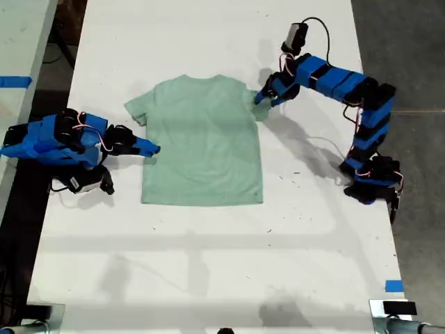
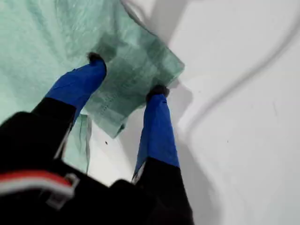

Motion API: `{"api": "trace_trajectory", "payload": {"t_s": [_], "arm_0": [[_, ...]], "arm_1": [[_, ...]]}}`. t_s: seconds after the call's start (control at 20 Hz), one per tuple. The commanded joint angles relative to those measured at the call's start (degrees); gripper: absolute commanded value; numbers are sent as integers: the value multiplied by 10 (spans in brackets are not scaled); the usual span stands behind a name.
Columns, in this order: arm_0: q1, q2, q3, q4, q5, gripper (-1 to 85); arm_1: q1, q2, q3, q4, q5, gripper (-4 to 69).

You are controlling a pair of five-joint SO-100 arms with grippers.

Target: Fold t shirt

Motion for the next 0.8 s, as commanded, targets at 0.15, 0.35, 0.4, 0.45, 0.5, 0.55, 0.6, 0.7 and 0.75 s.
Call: {"api": "trace_trajectory", "payload": {"t_s": [0.15,0.35,0.4,0.45,0.5,0.55,0.6,0.7,0.75], "arm_0": [[-11,6,2,1,4,104],[-11,6,2,1,4,104],[-11,6,2,1,4,104],[-11,6,2,1,4,104],[-11,6,2,1,4,104],[-11,6,2,1,4,104],[-11,6,2,1,4,104],[-11,6,2,1,4,104],[-11,6,2,1,4,104]], "arm_1": [[13,-51,-103,29,1,5],[-97,31,-133,-15,-29,5],[-127,39,-133,-37,-32,5],[-154,40,-133,-60,-33,5],[-179,40,-132,-85,-37,5],[-202,38,-127,-113,-40,5],[-224,34,-116,-148,-40,5],[-264,17,-113,-201,-48,6],[-278,9,-113,-222,-55,6]]}}
